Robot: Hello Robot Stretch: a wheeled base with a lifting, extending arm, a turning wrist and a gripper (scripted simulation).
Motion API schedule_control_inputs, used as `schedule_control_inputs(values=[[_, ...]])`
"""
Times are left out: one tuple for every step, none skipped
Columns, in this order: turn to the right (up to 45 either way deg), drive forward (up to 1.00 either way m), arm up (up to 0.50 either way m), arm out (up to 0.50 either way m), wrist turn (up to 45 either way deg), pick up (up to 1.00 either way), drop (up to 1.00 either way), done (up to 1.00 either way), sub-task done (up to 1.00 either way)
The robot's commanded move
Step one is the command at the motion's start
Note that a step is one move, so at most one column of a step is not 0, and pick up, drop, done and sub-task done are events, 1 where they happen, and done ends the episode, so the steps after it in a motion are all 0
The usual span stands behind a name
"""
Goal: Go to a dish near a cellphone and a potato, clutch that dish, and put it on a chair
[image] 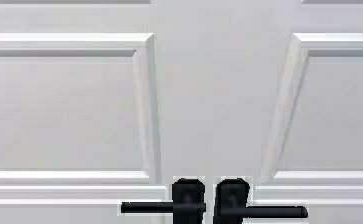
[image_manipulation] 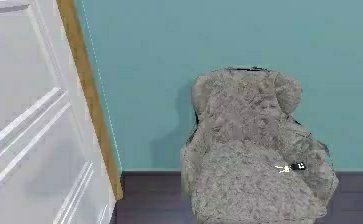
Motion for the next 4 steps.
schedule_control_inputs(values=[[-45.0,0.00,0.00,0.00,0.0,0.00,0.00,0.00,0.00],[-45.0,0.00,0.00,0.00,0.0,0.00,0.00,0.00,0.00],[-30.0,0.00,0.00,0.00,0.0,0.00,0.00,0.00,0.00],[0.0,1.00,0.00,0.00,0.0,0.00,0.00,0.00,0.00]])
